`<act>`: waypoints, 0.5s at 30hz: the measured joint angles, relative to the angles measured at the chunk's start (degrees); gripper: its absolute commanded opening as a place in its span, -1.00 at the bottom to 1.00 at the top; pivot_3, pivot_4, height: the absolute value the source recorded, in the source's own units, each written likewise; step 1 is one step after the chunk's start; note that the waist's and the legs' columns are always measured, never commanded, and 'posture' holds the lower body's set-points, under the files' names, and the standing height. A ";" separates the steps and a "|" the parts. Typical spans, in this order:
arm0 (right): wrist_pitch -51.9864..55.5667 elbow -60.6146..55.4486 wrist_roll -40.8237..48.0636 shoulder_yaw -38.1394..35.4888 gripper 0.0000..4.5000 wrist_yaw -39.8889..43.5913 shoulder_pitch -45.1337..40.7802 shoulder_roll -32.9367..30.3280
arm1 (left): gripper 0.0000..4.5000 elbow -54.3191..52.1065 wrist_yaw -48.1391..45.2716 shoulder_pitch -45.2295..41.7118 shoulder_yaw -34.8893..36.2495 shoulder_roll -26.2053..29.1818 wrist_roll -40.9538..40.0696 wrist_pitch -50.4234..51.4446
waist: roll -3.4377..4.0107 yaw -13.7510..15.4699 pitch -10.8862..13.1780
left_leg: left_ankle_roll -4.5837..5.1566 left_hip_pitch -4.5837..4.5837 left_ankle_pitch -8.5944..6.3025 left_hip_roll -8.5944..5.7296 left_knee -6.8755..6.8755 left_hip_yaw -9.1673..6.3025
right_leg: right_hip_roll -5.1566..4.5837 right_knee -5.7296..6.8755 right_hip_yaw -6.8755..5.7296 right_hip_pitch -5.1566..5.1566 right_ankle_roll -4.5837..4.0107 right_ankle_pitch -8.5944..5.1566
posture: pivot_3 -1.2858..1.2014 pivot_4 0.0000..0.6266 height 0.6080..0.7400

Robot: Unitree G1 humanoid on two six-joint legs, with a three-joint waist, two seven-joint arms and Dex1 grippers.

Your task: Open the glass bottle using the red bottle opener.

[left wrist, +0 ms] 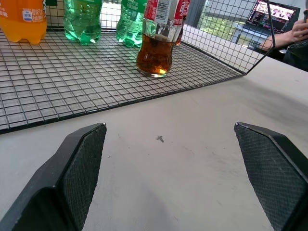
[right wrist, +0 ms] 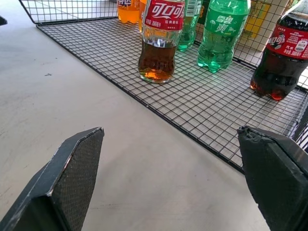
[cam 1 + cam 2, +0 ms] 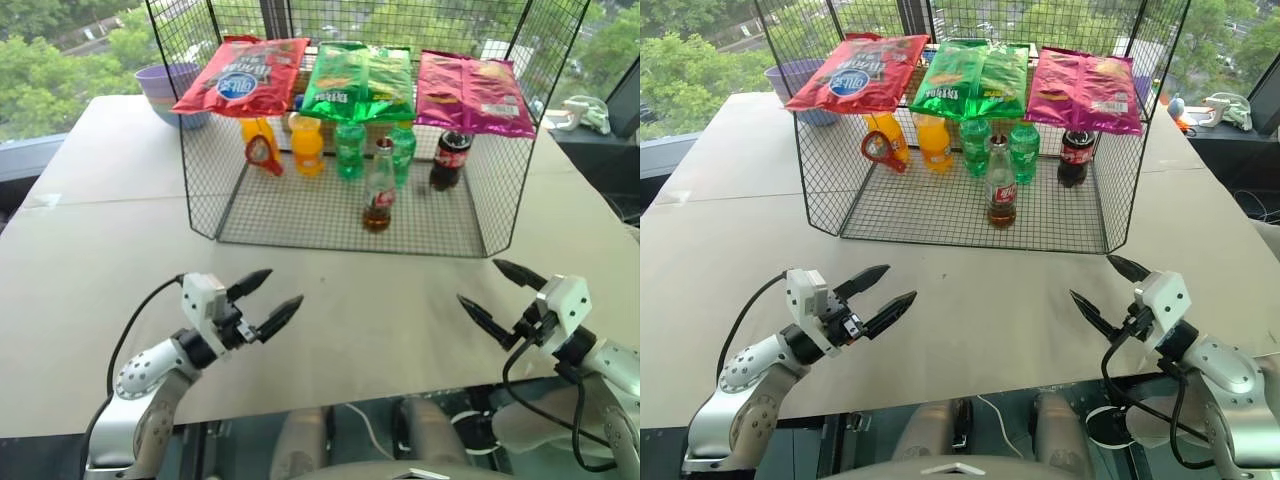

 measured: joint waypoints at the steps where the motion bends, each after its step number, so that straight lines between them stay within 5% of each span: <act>1: 0.00 0.00 0.00 0.00 1.00 0.00 0.00 0.00 | 0.96 0.00 0.00 0.00 0.00 0.00 0.00 0.00 | 0.00 0.00 0.00 | 0.00 0.00 0.00 0.00 0.00 0.00 | 0.00 0.00 0.00 0.00 0.00 0.00 | 0.03 -0.52 1.00; 15: -2.39 -11.16 6.44 3.92 1.00 -1.90 -9.10 6.70 | 0.96 3.94 14.68 -16.56 3.63 -3.24 -1.63 7.74 | -0.06 0.05 0.00 | 0.00 0.01 0.01 -0.04 0.05 0.07 | 0.05 0.15 0.00 0.01 -0.16 0.11 | 0.03 -0.52 1.00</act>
